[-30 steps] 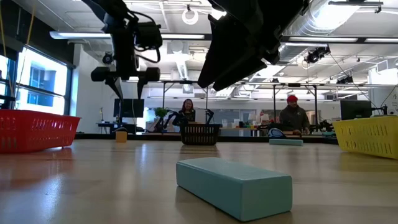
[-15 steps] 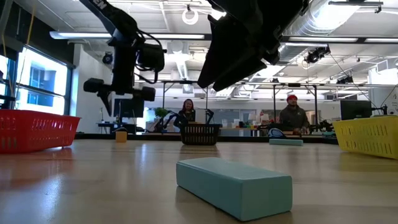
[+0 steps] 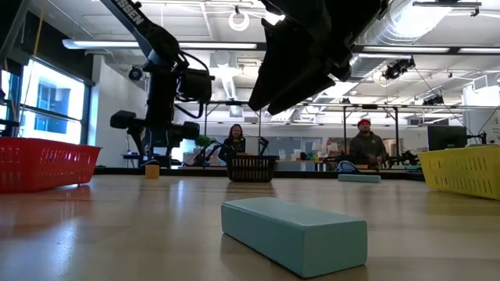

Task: Sort & place blocks by color
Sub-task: Put the yellow block into the black bin

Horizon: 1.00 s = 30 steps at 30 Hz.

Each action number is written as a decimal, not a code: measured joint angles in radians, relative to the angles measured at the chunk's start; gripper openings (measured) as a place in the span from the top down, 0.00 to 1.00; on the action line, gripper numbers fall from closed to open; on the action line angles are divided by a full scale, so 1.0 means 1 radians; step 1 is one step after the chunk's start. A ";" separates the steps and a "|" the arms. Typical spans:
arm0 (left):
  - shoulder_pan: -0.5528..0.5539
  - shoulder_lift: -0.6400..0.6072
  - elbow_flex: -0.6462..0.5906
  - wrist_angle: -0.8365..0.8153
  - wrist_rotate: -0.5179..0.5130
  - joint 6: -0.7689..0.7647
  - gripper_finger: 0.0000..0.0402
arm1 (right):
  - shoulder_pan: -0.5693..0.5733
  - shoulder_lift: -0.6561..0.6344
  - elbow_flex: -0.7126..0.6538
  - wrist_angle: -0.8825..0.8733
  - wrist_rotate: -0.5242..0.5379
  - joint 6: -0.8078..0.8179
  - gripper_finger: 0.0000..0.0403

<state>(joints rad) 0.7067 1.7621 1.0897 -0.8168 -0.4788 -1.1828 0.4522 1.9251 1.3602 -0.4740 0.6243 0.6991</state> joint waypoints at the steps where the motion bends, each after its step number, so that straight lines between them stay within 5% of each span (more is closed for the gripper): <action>1: 0.000 0.005 0.000 0.003 0.004 0.000 0.41 | 0.000 0.000 0.000 0.000 0.000 0.000 0.48; 17: 0.021 0.031 -0.003 0.013 -0.028 0.015 0.41 | 0.000 0.000 0.000 -0.004 0.000 0.000 0.48; 30: 0.041 0.031 -0.103 0.179 0.031 0.008 0.41 | 0.000 0.000 0.000 -0.004 0.000 0.000 0.48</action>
<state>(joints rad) 0.7479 1.7935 0.9871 -0.6380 -0.4477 -1.1744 0.4522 1.9251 1.3602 -0.4778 0.6239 0.6987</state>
